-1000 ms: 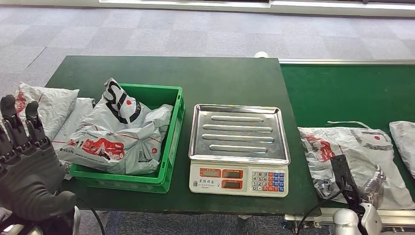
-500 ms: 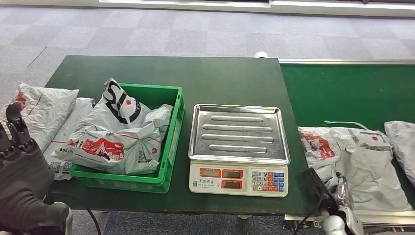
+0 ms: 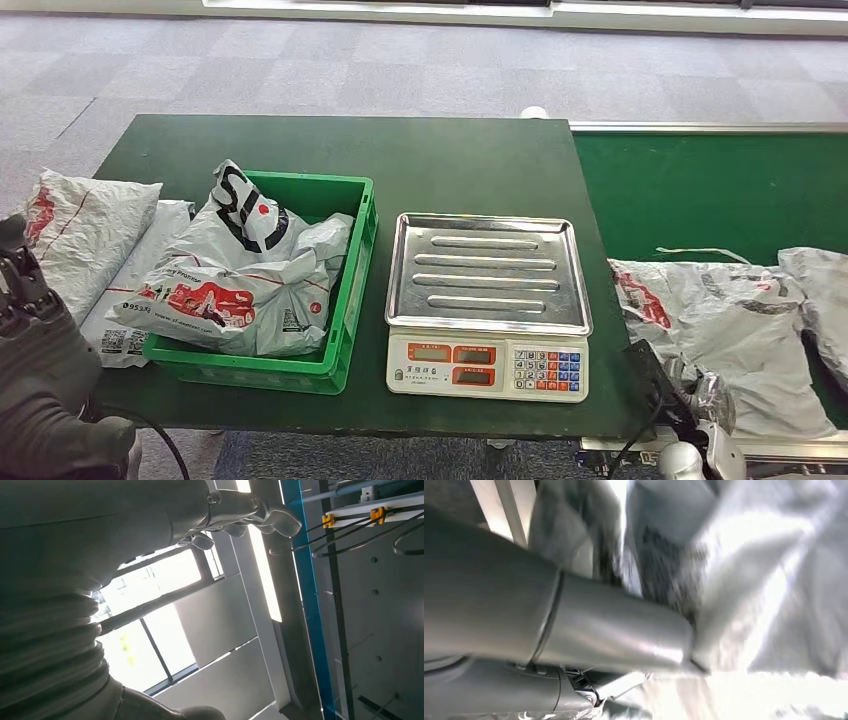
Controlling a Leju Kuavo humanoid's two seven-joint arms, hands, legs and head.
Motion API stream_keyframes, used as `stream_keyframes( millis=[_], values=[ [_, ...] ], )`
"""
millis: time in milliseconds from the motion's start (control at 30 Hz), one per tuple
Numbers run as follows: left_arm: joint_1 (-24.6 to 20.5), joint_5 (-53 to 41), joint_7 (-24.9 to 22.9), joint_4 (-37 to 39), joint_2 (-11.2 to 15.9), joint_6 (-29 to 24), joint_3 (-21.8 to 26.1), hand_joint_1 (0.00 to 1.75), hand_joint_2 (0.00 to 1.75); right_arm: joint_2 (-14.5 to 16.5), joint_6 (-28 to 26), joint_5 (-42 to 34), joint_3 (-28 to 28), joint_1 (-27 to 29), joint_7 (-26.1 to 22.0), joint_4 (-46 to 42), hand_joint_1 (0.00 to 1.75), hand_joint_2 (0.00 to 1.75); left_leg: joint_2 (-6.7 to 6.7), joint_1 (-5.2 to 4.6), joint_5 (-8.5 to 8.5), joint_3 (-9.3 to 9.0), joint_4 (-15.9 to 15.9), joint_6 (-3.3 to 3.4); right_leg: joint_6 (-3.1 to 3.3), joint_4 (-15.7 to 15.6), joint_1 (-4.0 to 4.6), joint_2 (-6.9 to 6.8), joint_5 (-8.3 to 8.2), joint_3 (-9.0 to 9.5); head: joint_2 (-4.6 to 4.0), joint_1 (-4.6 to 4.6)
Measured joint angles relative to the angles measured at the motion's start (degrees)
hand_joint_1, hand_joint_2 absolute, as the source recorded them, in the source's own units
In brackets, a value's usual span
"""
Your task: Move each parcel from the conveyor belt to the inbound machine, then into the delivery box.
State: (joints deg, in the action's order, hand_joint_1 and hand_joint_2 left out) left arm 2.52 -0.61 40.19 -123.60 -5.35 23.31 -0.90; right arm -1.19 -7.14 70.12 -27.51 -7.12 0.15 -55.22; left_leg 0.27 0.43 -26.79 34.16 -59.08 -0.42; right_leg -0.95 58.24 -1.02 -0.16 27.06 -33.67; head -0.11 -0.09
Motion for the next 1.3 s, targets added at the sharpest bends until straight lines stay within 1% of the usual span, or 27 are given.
stream_keyframes(
  millis=[67,100,167,233,367,433,700,900,967,1067,1133,1233,1300],
  values=[
    [0.3,0.0,0.0,-0.3,0.3,-0.3,0.0,0.0,1.75,0.4,-1.2,-0.2,0.1,0.6,0.1,-2.3,1.75,1.75,-0.01,0.0,0.0,0.01,0.0,0.0,0.0,0.0,0.0,0.0,0.0,-0.01,0.0,0.0],
    [0.6,-0.1,0.0,-0.5,0.5,-0.6,0.0,0.0,1.75,1.0,-2.9,-0.5,0.2,1.3,0.1,-5.3,1.75,1.75,-0.01,0.0,0.0,0.01,0.0,-0.01,0.01,0.0,0.01,0.0,0.01,-0.02,0.0,0.0],
    [1.1,-0.2,0.0,-1.2,1.1,-1.4,-0.3,0.0,1.75,3.1,-8.0,-1.3,0.3,3.4,-0.5,-15.5,1.75,1.75,-0.03,0.01,-0.01,0.03,0.0,-0.02,0.02,0.0,0.02,-0.01,0.04,-0.04,0.0,0.0],
    [1.4,-0.3,0.0,-1.6,1.4,-1.9,-0.6,0.0,1.75,5.1,-13.8,-2.6,0.4,5.3,-2.1,-25.0,1.75,1.75,-0.03,0.02,-0.02,0.05,0.0,-0.03,0.02,0.0,0.01,-0.01,0.07,-0.07,0.0,0.0],
    [1.4,-0.3,0.0,-1.6,1.6,-2.3,-1.3,0.0,1.75,7.9,-24.0,-5.0,0.4,7.7,-6.5,-36.2,1.75,1.75,-0.03,0.02,-0.05,0.05,0.0,-0.05,0.02,0.0,0.01,0.0,0.09,-0.07,0.0,0.0],
    [1.3,-0.3,0.0,-1.6,1.7,-2.4,-1.6,0.0,1.75,9.0,-26.6,-5.6,0.4,8.5,-7.5,-40.6,1.75,1.75,0.02,0.02,-0.07,0.01,0.0,-0.08,0.02,0.0,0.01,0.06,0.09,-0.07,0.0,0.0],
    [1.3,-0.3,0.0,-1.6,1.9,-2.5,-2.3,0.0,1.75,11.0,-27.1,-5.9,0.4,10.1,-7.7,-48.2,1.75,1.75,0.04,0.02,-0.08,-0.02,0.0,-0.08,0.02,0.0,0.0,0.09,0.09,-0.04,0.0,0.0],
    [1.3,-0.3,0.0,-1.6,2.0,-2.5,-2.3,0.0,1.75,11.5,-27.2,-5.9,0.4,10.5,-7.8,-50.2,1.75,1.75,0.04,0.02,-0.08,-0.03,0.0,-0.09,0.02,0.0,0.01,0.1,0.09,-0.05,0.0,0.0],
    [1.2,-0.3,0.0,-1.6,2.0,-2.5,-2.3,0.0,1.75,11.8,-28.2,-6.0,0.4,10.7,-8.5,-50.9,1.75,1.75,0.04,0.02,-0.08,-0.03,0.0,-0.09,0.02,0.0,0.01,0.1,0.09,-0.06,0.0,0.0],
    [0.6,-0.5,0.0,-1.4,2.0,-2.7,-2.7,0.0,1.75,12.7,-31.4,-5.9,0.7,11.1,-11.4,-53.3,1.75,1.75,0.04,0.02,-0.08,-0.02,0.0,-0.09,0.03,0.0,0.01,0.09,0.09,-0.06,0.0,0.0],
    [-0.2,-0.6,-0.1,-1.1,2.1,-2.8,-3.3,0.0,1.75,13.9,-32.6,-5.3,1.3,11.1,-14.6,-56.2,1.75,1.75,0.04,0.02,-0.08,-0.02,0.0,-0.09,0.03,0.0,0.02,0.11,0.1,-0.06,0.0,0.0],
    [-1.4,-0.7,-0.1,-0.4,2.1,-3.0,-4.2,0.0,1.75,15.5,-32.7,-3.9,2.8,10.9,-19.3,-59.4,1.75,1.75,0.04,0.06,-0.08,-0.01,0.0,-0.1,0.04,0.0,0.06,0.12,0.1,-0.03,0.0,0.0],
    [-2.2,-1.1,-0.1,0.2,2.1,-3.3,-5.0,0.0,1.75,15.6,-31.3,-0.7,4.8,10.4,-19.5,-59.7,1.75,1.75,0.05,0.09,-0.08,0.01,0.0,-0.1,0.05,0.0,0.06,0.11,0.1,0.0,0.0,0.0]
  ],
)
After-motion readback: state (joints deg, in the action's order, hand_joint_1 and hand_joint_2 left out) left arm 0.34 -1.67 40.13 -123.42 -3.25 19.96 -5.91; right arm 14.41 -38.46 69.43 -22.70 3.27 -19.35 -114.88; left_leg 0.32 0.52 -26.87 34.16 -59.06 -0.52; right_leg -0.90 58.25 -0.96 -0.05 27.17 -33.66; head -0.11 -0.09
